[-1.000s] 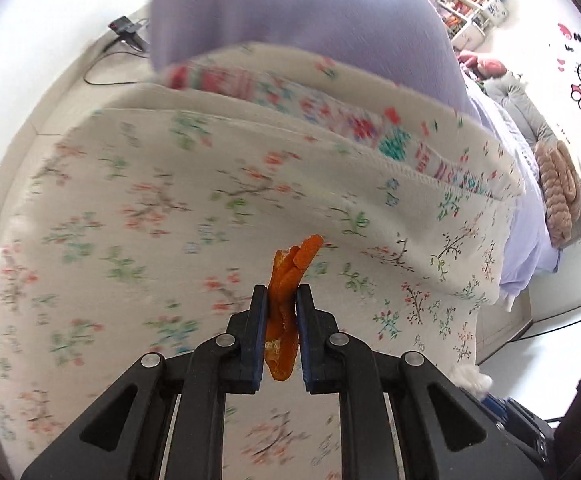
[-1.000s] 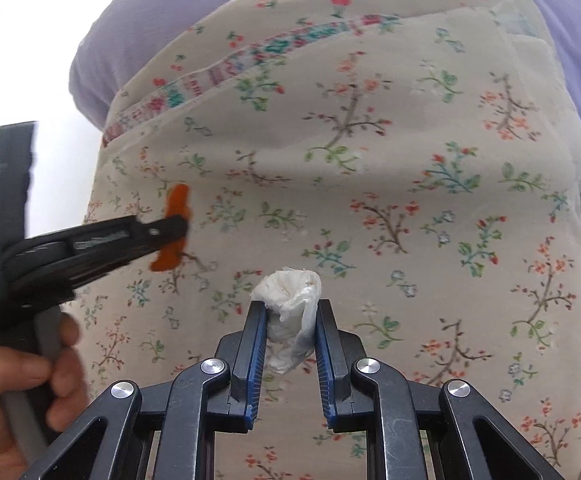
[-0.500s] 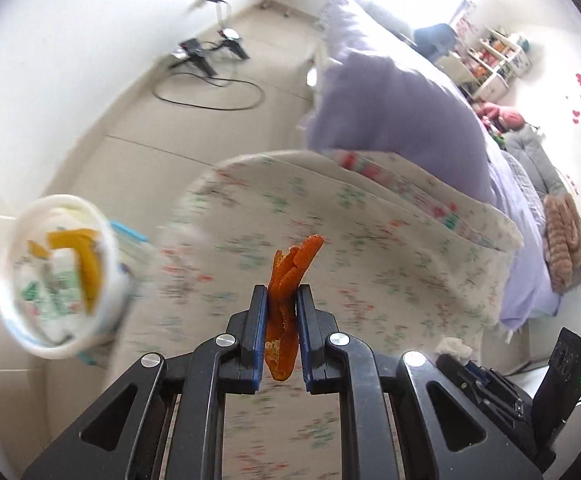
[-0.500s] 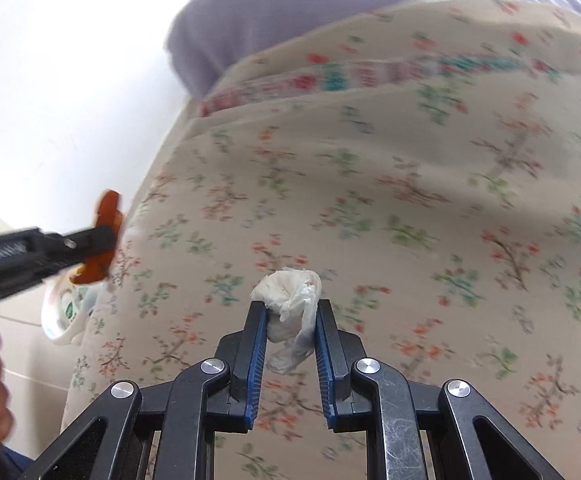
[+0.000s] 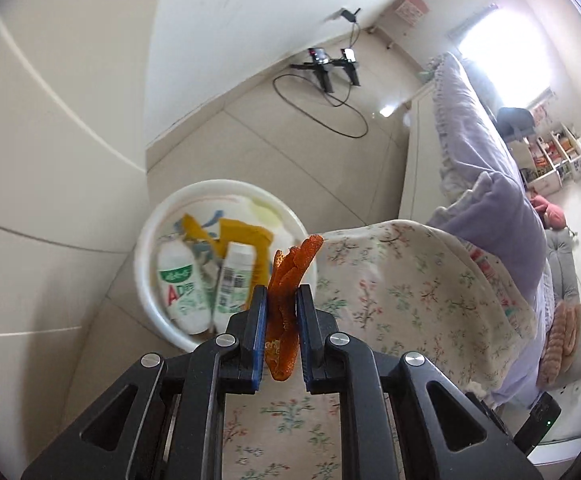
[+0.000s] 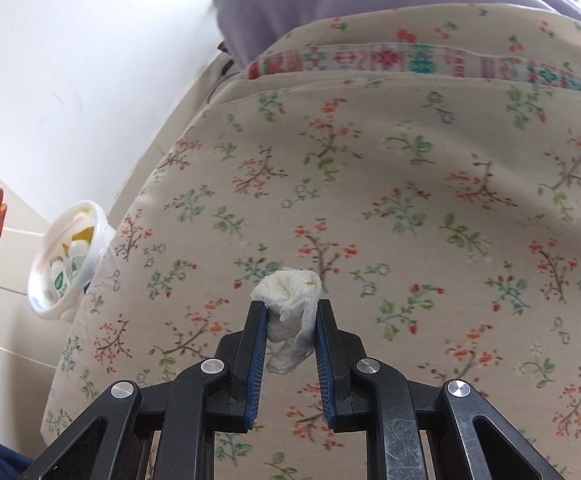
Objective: Collect trash
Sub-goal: 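Carry orange peel and white tissue to the bucket and release both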
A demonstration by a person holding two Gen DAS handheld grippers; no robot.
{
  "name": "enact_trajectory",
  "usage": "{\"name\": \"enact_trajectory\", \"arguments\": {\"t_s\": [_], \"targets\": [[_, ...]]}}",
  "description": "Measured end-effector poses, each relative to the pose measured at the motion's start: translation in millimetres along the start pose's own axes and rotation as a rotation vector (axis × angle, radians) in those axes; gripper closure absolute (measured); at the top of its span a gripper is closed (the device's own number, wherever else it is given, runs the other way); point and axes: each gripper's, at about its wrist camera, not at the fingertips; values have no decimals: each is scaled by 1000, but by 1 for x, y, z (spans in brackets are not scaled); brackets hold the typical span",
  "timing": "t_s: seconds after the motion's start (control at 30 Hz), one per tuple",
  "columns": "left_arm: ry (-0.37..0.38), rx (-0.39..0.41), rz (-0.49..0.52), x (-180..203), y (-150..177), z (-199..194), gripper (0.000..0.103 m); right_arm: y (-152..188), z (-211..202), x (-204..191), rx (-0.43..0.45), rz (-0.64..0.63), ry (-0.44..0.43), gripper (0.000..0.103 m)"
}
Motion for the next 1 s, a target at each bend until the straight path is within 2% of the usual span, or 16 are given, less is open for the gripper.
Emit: {"name": "enact_trajectory", "arguments": {"t_s": [0.23,0.43,0.53,0.6,0.67,0.8,1.0], "targets": [[-3,-30,-1,-17,-6,10,88,3,17,-29,-27,-44,-20,83],[20,-91,-58,-31,-11,38,87,10,33,-54,-58,-84,-25,83],[30,-105,-91,-34,-20,48,79,12,41,-68,-69,-112,-28,83],[21,-112,-106,-35,-27,53,54,12,47,-79,-74,-124,-42,83],[22,-94,-134,-40,-29,48,52,10,52,-90,-70,-134,-60,83],[85,-68,-154,-43,-32,27,52,2,66,-120,-60,-171,-96,82],[47,-54,-135,-46,-29,8,52,-8,98,-176,-71,-227,-191,82]]}}
Point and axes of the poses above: each gripper's, at about its wrist camera, not at the fingertips, and z roughly the way its jaws point, x to its right, y to its underside, and after that the axes turned 4 degrees about -y, right-handed
